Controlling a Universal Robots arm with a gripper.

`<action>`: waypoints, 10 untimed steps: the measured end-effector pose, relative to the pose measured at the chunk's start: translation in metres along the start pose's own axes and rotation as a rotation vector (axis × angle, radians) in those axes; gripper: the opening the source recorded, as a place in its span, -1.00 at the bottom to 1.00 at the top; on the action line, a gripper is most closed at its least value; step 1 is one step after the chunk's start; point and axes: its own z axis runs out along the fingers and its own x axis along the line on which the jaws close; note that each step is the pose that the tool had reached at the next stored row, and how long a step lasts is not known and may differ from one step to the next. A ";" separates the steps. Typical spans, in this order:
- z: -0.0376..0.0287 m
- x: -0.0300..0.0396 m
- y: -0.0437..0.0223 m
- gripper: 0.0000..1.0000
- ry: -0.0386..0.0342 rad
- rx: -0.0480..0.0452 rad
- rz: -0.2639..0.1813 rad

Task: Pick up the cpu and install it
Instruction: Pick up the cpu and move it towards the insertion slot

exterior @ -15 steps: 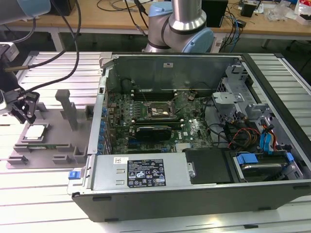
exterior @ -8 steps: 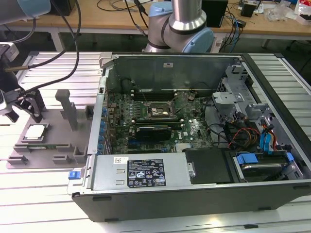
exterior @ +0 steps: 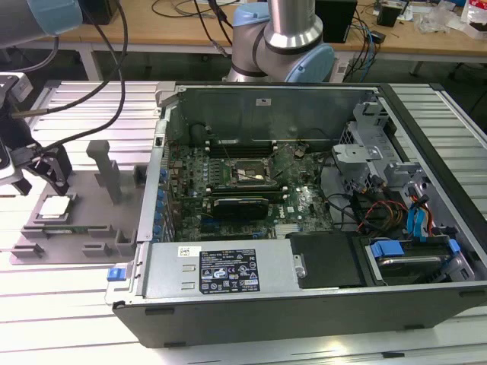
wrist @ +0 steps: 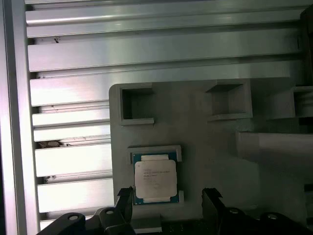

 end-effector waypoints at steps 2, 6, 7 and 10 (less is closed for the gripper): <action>0.0031 0.0001 -0.0001 0.36 0.0000 0.0058 -0.002; 0.0082 0.0004 -0.0003 0.36 0.0003 0.0088 -0.005; 0.0088 0.0003 -0.0003 0.36 -0.0001 0.0085 -0.005; 0.0121 0.0005 -0.0004 0.36 -0.0002 0.0086 -0.005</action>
